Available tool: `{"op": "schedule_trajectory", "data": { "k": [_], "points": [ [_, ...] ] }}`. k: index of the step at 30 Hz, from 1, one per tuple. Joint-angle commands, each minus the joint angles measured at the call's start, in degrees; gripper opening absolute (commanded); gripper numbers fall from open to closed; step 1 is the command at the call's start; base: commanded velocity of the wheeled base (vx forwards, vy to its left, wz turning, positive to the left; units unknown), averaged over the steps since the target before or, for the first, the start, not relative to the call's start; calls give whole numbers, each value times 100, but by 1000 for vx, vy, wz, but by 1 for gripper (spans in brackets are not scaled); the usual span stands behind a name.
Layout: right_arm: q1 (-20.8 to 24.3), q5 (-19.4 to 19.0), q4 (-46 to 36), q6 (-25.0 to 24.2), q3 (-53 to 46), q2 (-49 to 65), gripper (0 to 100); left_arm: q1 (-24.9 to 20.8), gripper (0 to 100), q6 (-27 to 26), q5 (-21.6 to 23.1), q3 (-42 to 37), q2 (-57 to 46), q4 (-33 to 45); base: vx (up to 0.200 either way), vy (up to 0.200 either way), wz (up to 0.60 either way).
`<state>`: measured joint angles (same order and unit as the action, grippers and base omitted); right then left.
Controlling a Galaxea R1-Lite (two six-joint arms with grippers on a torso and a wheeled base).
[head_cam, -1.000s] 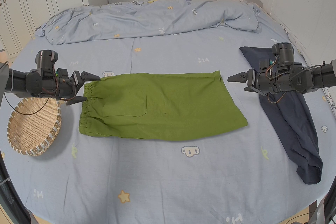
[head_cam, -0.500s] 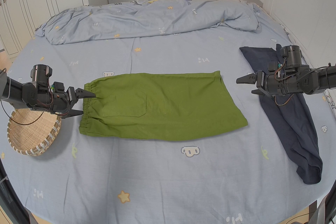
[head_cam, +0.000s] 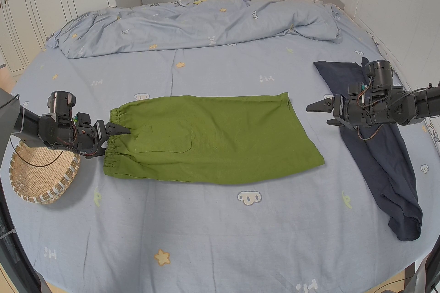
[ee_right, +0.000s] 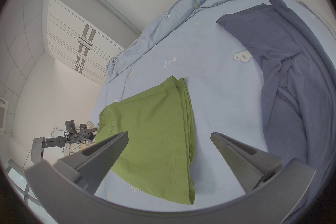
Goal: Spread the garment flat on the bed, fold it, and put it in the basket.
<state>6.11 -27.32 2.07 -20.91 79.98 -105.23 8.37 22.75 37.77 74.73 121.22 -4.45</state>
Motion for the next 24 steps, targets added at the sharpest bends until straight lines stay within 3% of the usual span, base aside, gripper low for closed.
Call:
{"op": "schedule_trajectory", "data": {
  "k": [1,16,17,24],
  "points": [
    [40,7,4,-1,-9,-15,100,-11,100,2,3,33,156,-30,0,0,0],
    [-22,16,4,-10,0,-24,100,-257,100,450,91,516,525,-30,0,0,0],
    [-31,16,4,-10,0,-24,100,-266,0,450,99,516,525,-30,0,0,0],
    [-31,16,-14,-1,-18,-42,100,-231,0,476,99,516,464,-21,0,0,0]
  ]
}}
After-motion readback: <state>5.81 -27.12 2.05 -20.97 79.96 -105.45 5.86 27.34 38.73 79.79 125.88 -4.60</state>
